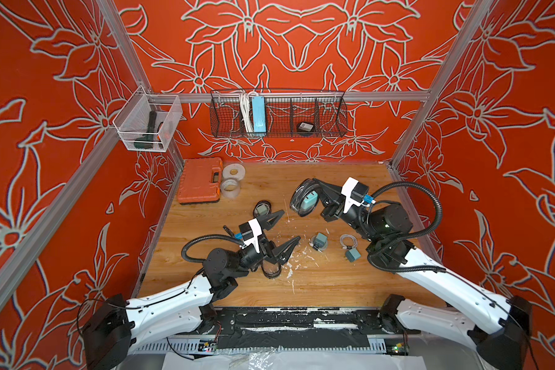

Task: Pack away charging kits
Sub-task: Zip the zipper on the storage bag.

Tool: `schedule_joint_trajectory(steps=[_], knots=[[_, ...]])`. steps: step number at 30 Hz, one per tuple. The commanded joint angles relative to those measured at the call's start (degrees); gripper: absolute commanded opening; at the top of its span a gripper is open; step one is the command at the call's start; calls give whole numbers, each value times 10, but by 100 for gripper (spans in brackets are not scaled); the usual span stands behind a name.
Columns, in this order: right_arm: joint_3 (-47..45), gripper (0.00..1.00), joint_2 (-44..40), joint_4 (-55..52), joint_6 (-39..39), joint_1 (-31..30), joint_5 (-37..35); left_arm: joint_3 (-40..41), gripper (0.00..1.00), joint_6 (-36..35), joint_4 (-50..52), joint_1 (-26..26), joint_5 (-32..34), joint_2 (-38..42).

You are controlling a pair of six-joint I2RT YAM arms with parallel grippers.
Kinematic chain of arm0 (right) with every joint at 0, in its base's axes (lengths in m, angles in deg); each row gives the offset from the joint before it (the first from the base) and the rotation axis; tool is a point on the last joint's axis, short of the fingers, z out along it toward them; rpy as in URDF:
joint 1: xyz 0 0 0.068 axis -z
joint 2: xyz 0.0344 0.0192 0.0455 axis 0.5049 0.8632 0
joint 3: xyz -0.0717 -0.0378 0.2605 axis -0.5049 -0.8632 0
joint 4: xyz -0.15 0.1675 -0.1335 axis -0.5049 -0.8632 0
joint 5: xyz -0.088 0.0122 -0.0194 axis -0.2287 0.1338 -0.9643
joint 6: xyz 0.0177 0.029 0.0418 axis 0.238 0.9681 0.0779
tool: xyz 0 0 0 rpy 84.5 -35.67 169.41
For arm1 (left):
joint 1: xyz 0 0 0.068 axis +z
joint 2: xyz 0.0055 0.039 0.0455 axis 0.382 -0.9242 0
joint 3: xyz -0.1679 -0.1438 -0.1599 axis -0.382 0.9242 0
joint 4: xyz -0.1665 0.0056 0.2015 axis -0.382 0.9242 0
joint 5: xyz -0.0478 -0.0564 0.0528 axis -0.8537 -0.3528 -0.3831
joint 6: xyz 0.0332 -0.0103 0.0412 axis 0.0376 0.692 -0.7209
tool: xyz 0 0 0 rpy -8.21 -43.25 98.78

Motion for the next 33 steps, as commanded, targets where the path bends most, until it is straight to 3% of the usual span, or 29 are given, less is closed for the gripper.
schedule_joint_trajectory(steps=[1, 9, 25, 33], knots=[[-6, 0, -6, 76, 79, -1, -13, 3, 88, 7, -167, -2, 9, -21], [14, 0, 19, 95, 122, -8, -11, -76, 86, 13, -215, -2, -49, -114], [36, 0, 16, 60, 127, -14, 5, -190, 82, -78, -174, -2, -74, -195], [52, 0, 37, 61, 164, -14, 31, -238, 72, -91, -148, -2, -87, -216]])
